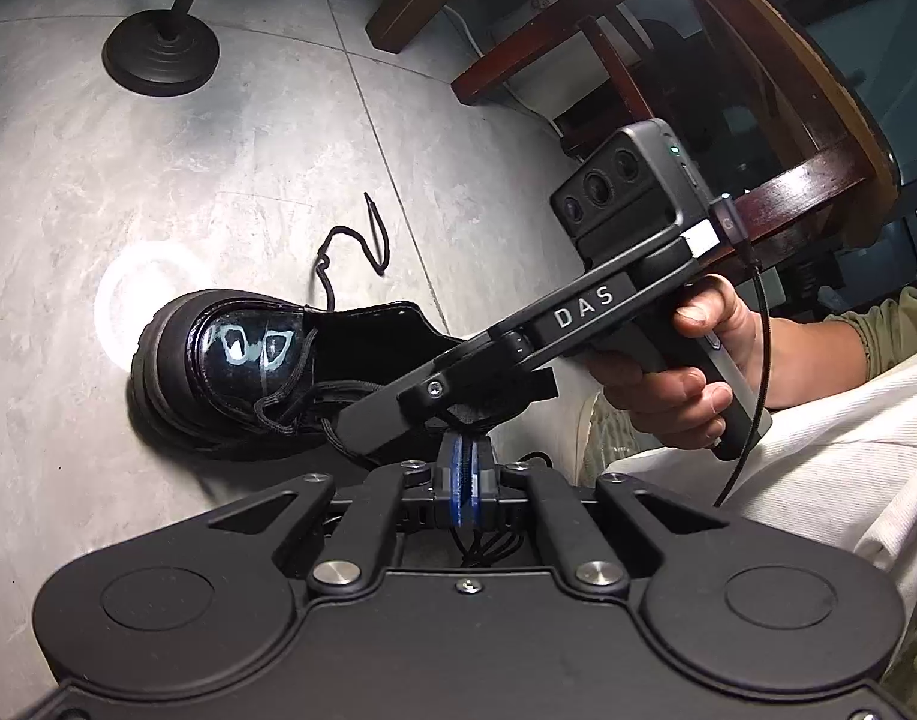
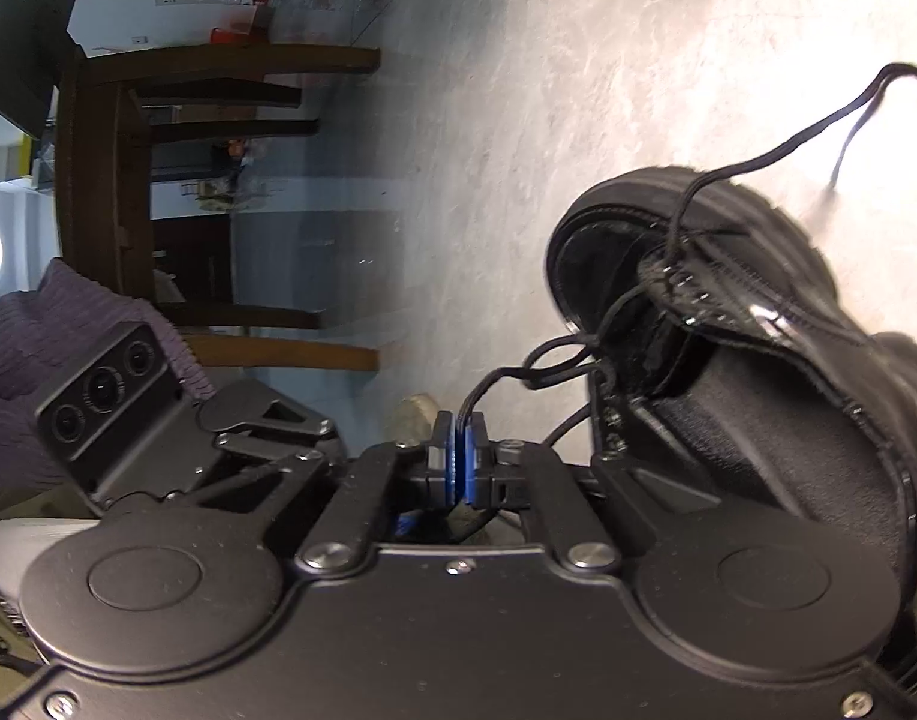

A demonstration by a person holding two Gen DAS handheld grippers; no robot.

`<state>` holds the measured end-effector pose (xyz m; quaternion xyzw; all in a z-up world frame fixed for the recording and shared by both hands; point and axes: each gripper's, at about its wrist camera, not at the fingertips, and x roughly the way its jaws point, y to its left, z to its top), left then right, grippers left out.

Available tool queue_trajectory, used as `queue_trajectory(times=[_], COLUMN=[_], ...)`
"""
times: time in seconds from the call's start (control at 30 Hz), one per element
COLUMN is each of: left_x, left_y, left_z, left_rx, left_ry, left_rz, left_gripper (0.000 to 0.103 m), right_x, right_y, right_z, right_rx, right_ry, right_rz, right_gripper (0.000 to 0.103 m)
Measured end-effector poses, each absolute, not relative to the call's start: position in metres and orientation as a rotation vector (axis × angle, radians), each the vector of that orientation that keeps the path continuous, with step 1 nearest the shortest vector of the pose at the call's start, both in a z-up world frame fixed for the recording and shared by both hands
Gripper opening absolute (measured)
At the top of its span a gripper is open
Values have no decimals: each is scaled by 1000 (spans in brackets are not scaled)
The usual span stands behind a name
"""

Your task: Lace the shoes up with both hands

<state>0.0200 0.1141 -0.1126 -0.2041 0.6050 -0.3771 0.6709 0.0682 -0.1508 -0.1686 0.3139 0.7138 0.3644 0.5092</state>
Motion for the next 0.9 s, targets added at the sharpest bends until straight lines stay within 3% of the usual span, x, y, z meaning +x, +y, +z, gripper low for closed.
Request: queue_trajectory(times=[0.07, 0.13, 0.2, 0.27, 0.57, 0.9], left_x=[27, 35, 42, 44, 39, 34], left_y=[129, 148, 173, 193, 179, 184], left_z=[-128, -145, -159, -163, -184, -196], left_rx=[-614, -809, -1029, -1143, -1244, -1304], left_ry=[1429, 1497, 1492, 1440, 1558, 1588], left_rz=[-818, -781, -695, -616, -581, -558], left_gripper=[5, 15, 40, 55, 57, 56], right_x=[69, 69, 67, 65, 34, 21], right_y=[-152, -152, -151, -145, -109, -104], right_z=[-159, -149, -141, -132, -92, -78], right_rx=[693, 626, 570, 480, 114, 45], right_ry=[1675, 1632, 1600, 1550, 1310, 1237], right_rz=[903, 933, 961, 1007, 1225, 1279], right_gripper=[3, 3, 3, 3, 3, 3])
